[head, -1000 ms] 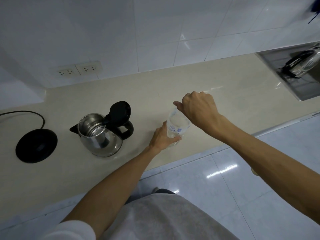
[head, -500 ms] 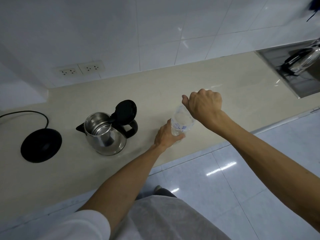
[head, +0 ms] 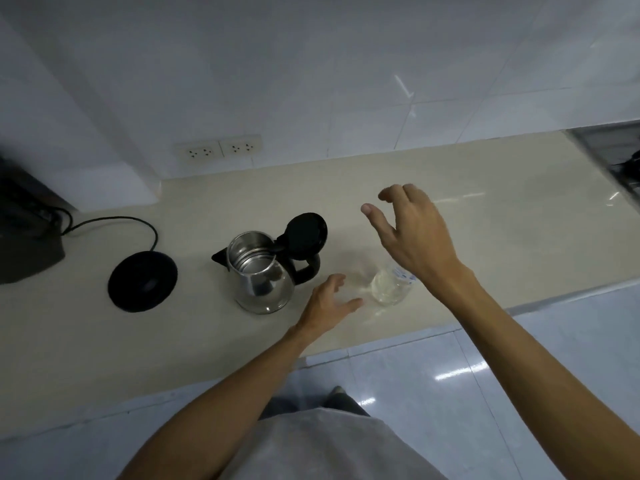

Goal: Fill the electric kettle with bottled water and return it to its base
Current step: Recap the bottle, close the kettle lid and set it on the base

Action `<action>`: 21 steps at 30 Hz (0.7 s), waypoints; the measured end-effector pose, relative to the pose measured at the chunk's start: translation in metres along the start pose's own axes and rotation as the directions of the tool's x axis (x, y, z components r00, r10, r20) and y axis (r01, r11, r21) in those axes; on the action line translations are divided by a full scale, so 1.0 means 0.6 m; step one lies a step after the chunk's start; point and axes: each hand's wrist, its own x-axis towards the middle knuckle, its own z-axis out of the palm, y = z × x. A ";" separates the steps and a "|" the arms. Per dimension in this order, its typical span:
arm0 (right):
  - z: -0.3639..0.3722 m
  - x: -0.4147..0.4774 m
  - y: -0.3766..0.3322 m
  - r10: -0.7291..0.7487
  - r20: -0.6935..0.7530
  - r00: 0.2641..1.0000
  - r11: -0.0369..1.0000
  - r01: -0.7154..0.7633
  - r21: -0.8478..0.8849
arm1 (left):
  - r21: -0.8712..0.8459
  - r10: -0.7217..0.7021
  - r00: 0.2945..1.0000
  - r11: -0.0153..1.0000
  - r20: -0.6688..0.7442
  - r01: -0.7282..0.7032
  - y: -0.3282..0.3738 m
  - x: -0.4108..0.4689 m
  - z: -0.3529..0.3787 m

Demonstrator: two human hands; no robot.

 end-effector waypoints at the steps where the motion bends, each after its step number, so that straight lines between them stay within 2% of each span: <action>1: 0.016 -0.006 -0.014 0.019 0.021 1.000 0.996 -0.021 0.085 | -0.014 -0.015 1.000 1.000 -0.015 0.014 -0.018 -0.013 -0.014; 5: 0.082 -0.025 -0.055 0.068 0.143 0.987 0.951 -0.107 0.289 | -0.079 -0.085 0.992 0.994 -0.091 0.078 -0.086 -0.062 -0.068; 7: 0.107 -0.028 -0.067 0.114 0.187 0.976 0.905 -0.180 0.386 | -0.124 -0.127 0.977 0.987 -0.173 0.106 -0.111 -0.083 -0.095; 11: 0.147 -0.025 -0.084 0.152 0.246 0.957 0.830 -0.258 0.494 | -0.267 -0.219 0.865 0.958 -0.452 0.103 -0.148 -0.117 -0.151; 14: 0.169 -0.020 -0.096 0.158 0.259 0.953 0.806 -0.276 0.524 | -0.280 -0.227 0.797 0.957 -0.559 0.075 -0.169 -0.123 -0.196; 16: 0.180 -0.018 -0.099 0.181 0.257 0.949 0.802 -0.293 0.520 | -0.275 -0.196 0.810 0.960 -0.552 0.044 -0.174 -0.115 -0.222; 21: 0.191 -0.016 -0.110 0.209 0.228 0.951 0.812 -0.299 0.502 | -0.204 -0.043 0.907 0.978 -0.419 -0.048 -0.161 -0.080 -0.273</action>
